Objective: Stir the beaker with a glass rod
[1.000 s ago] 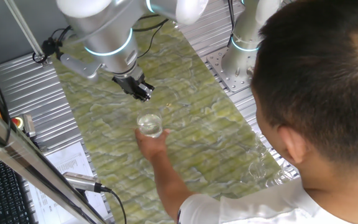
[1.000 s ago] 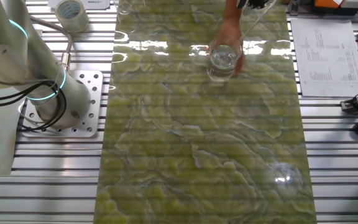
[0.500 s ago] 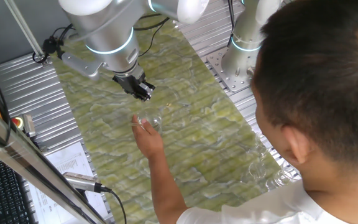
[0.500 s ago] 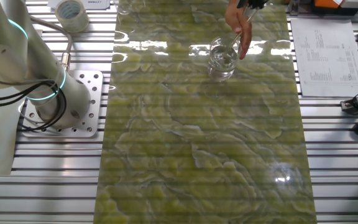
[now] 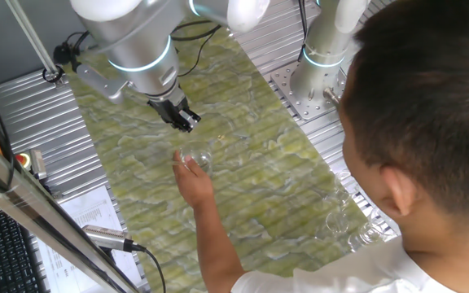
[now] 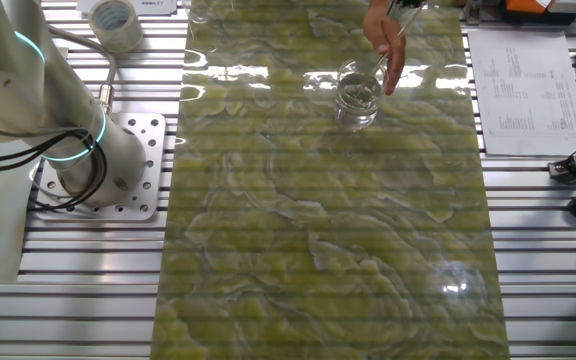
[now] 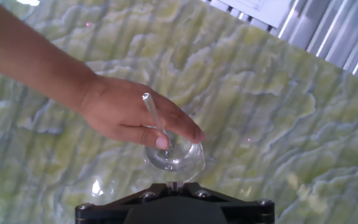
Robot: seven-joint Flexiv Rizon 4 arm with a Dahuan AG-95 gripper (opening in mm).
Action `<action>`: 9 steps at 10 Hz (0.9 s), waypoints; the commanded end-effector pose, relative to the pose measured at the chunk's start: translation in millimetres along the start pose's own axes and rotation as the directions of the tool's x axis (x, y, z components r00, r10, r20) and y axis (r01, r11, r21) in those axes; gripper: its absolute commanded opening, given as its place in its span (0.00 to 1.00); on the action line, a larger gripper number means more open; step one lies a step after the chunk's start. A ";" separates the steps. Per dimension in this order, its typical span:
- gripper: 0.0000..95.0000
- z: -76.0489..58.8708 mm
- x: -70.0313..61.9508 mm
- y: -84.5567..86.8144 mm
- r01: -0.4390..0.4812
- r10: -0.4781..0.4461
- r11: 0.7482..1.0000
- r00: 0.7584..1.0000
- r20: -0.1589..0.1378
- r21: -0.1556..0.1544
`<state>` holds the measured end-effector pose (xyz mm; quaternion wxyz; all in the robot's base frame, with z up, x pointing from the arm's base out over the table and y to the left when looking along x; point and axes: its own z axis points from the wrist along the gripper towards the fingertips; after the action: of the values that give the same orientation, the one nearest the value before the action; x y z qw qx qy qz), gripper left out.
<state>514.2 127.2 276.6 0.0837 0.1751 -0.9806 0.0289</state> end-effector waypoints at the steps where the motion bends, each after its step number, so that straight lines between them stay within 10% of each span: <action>1: 0.00 0.1 -0.5 -0.2 -0.090 0.090 0.996 0.996 0.014 0.004; 9: 0.00 34.2 -0.9 -40.9 -0.197 0.200 0.979 0.978 0.064 -0.061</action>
<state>523.5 82.2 242.0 0.0471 0.0749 -0.9961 0.0010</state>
